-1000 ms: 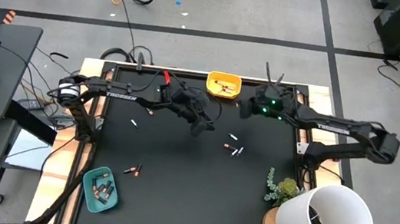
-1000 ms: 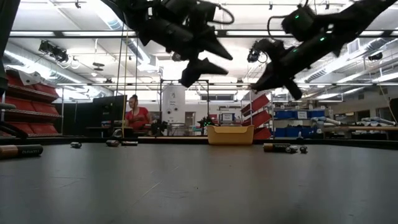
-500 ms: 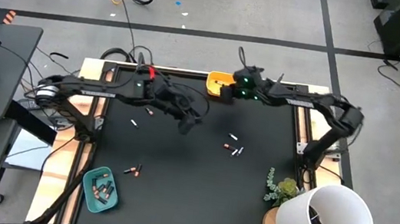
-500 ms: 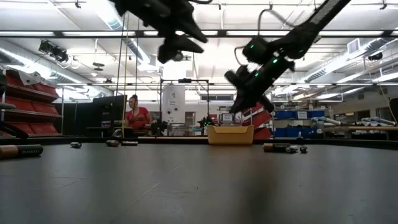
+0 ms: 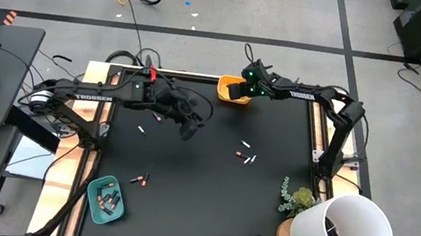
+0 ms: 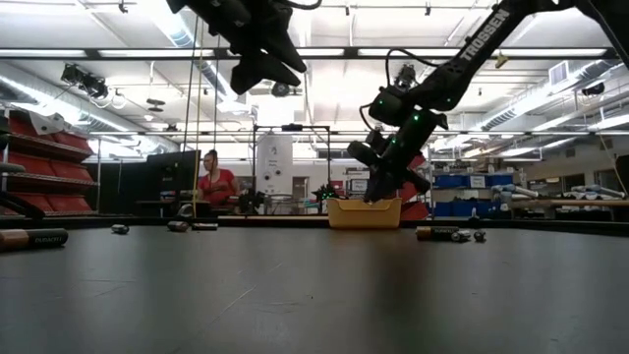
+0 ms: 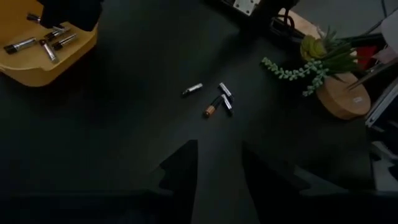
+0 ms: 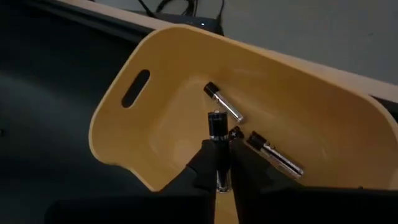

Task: Sort batteries
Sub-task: Put the silver battery into the yellow bin

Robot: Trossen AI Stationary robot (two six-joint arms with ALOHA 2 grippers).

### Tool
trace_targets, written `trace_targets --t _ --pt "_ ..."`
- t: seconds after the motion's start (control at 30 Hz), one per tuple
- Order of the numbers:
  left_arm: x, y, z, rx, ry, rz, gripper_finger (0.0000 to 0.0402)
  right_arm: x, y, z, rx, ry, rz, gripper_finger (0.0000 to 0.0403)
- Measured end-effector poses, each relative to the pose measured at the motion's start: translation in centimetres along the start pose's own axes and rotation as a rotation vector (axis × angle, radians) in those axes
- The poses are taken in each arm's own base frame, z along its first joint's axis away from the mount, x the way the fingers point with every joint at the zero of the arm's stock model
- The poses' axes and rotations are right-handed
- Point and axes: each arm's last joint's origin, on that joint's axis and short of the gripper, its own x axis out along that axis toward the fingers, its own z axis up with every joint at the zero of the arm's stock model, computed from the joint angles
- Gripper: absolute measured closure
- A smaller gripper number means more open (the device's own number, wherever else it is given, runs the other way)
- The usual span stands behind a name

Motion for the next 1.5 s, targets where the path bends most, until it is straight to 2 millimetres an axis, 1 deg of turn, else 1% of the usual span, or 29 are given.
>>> trace_targets --t 0.23,0.37,0.43,0.53,0.7,0.77,0.83,0.93,1.03,1.23,1.3,1.37,1.43,1.5 --pt "0.0 0.0 0.0 0.02 0.0 0.0 0.0262 -0.2 0.1 0.1 -0.023 0.03 -0.016 0.0324" --pt "0.0 0.0 0.0 0.029 0.0 -0.001 0.0262 -0.4 0.2 0.1 -0.021 0.047 0.006 0.0312" --pt "0.0 0.0 0.0 0.027 0.004 -0.008 0.0262 -1.2 0.6 0.3 -0.028 0.047 0.045 0.0312" --pt "0.0 0.0 0.0 0.026 0.008 -0.016 0.0262 -3.6 2.0 0.8 -0.068 0.003 0.091 0.0315" --pt "0.0 0.1 0.0 0.025 -0.012 0.037 0.0262 -8.8 4.1 1.3 -0.184 -0.073 0.177 0.0316" --pt "0.0 0.2 0.1 0.006 -0.02 0.055 0.0262 -10.8 4.8 1.1 -0.206 -0.069 0.247 0.0316" --pt "0.0 0.2 0.1 -0.022 -0.027 0.061 0.0262 -12.3 5.3 0.7 -0.211 -0.03 0.326 0.0316" --pt "0.1 0.0 0.2 -0.063 -0.045 0.051 0.0267 -13.9 5.9 -0.3 -0.194 0.043 0.375 0.0316" --pt "0.1 -0.5 0.2 -0.104 -0.063 0.037 0.0281 -15.1 6.7 -1.4 -0.204 0.097 0.388 0.0322" --pt "-0.1 -2.0 -0.3 -0.136 -0.089 0.058 0.0314 -18.1 9.7 -4.3 -0.302 0.086 0.41 0.0356" --pt "-0.9 -2.5 -0.6 -0.143 -0.096 0.077 0.0321 -19.1 10.5 -5.2 -0.333 0.072 0.419 0.0366" --pt "-2.0 -2.7 -1.1 -0.154 -0.086 0.126 0.0325 -20.1 11.3 -6.0 -0.365 0.056 0.435 0.0373" --pt "-3.3 -2.4 -1.8 -0.177 -0.056 0.209 0.0325 -20.9 11.8 -6.7 -0.39 0.041 0.447 0.0376" --pt "-4.7 -1.9 -2.8 -0.216 0.009 0.29 0.0325 -21.6 12.2 -7.3 -0.409 0.023 0.448 0.0378"
